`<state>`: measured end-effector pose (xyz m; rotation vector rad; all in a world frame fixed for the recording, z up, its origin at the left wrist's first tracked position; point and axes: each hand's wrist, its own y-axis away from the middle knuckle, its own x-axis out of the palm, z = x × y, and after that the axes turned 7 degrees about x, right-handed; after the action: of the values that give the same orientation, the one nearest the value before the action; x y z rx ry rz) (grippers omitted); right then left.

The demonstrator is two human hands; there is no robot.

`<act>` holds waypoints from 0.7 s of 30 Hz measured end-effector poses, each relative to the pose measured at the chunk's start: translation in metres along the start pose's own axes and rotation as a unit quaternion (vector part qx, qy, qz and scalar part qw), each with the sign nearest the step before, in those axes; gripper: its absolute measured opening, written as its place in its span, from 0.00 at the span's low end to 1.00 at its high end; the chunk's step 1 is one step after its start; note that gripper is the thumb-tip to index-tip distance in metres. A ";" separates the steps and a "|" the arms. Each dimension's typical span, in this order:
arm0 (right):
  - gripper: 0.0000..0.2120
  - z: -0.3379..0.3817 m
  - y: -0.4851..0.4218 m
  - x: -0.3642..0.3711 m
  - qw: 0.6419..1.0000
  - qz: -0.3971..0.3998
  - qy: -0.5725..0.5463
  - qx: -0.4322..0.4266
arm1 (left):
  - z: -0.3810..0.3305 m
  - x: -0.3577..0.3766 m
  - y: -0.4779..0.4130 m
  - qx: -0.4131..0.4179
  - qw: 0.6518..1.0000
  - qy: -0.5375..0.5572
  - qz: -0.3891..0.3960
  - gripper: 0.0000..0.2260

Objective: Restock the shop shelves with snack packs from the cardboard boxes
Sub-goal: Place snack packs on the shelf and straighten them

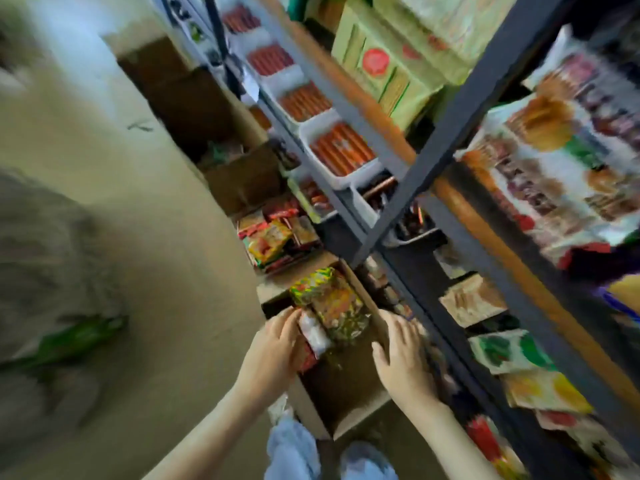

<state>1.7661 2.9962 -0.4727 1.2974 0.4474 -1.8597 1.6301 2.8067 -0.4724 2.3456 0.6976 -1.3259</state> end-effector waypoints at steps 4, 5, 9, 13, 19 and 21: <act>0.24 -0.035 -0.012 0.123 0.991 0.123 0.014 0.048 | 0.060 0.110 0.035 -0.088 0.994 -0.012 0.061 0.23; 0.26 -0.048 -0.017 0.151 0.985 0.159 0.028 0.052 | 0.074 0.140 0.040 -0.105 0.992 -0.014 0.071 0.24; 0.42 -0.109 -0.035 0.257 0.974 0.186 0.130 -0.008 | 0.112 0.250 0.037 -0.122 0.987 -0.026 0.101 0.28; 0.49 -0.169 -0.064 0.355 0.950 0.188 0.242 -0.057 | 0.138 0.348 0.014 -0.095 0.991 -0.045 0.088 0.41; 0.30 -0.236 -0.094 0.450 0.926 0.188 0.313 -0.096 | 0.171 0.433 -0.008 -0.068 0.990 -0.084 0.089 0.42; 0.17 -0.248 -0.103 0.461 0.941 0.133 0.290 -0.117 | 0.174 0.447 -0.005 -0.060 0.990 -0.085 0.098 0.44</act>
<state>1.7709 3.0366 -1.0042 1.6382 0.7336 -1.1420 1.7030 2.8268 -0.9461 2.1158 0.4685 -1.3372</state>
